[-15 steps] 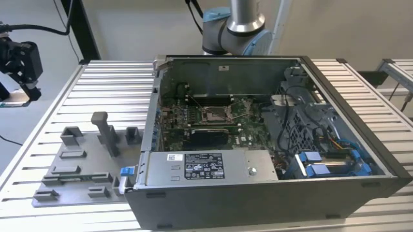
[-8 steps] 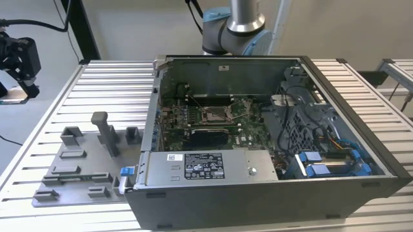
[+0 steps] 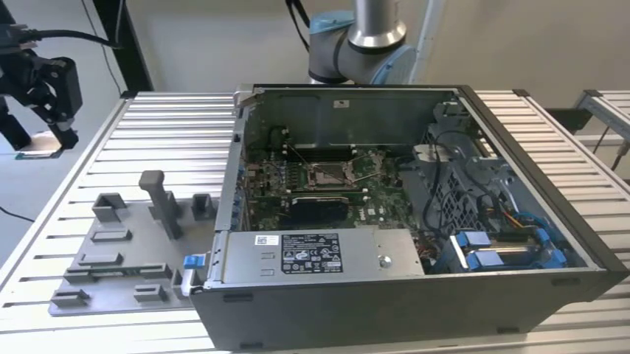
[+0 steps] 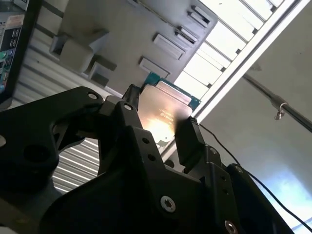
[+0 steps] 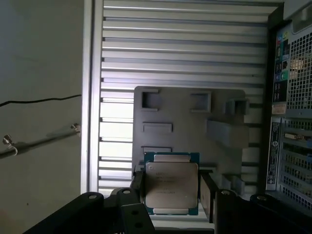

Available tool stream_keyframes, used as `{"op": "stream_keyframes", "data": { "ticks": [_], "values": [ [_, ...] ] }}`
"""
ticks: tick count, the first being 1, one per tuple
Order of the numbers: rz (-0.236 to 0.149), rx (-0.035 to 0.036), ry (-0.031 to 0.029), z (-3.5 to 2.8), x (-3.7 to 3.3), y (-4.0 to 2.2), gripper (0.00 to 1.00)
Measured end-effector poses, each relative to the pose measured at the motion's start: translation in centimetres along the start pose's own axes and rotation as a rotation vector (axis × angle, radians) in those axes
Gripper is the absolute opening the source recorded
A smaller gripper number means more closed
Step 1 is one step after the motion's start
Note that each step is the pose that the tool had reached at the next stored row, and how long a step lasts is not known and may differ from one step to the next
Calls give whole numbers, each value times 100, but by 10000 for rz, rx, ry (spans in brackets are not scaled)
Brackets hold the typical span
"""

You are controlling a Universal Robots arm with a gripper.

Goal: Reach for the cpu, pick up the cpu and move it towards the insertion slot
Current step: 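Pick up the cpu and move it towards the insertion slot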

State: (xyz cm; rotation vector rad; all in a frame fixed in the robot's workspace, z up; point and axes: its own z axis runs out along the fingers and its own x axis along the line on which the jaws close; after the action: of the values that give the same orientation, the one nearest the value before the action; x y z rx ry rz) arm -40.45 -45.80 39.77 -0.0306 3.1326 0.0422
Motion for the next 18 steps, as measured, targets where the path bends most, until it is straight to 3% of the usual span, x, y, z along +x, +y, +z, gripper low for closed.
{"op": "stream_keyframes", "data": {
  "ticks": [18],
  "values": [
    [0, 0, 8, 6, -738, -14, 0]
  ]
}}
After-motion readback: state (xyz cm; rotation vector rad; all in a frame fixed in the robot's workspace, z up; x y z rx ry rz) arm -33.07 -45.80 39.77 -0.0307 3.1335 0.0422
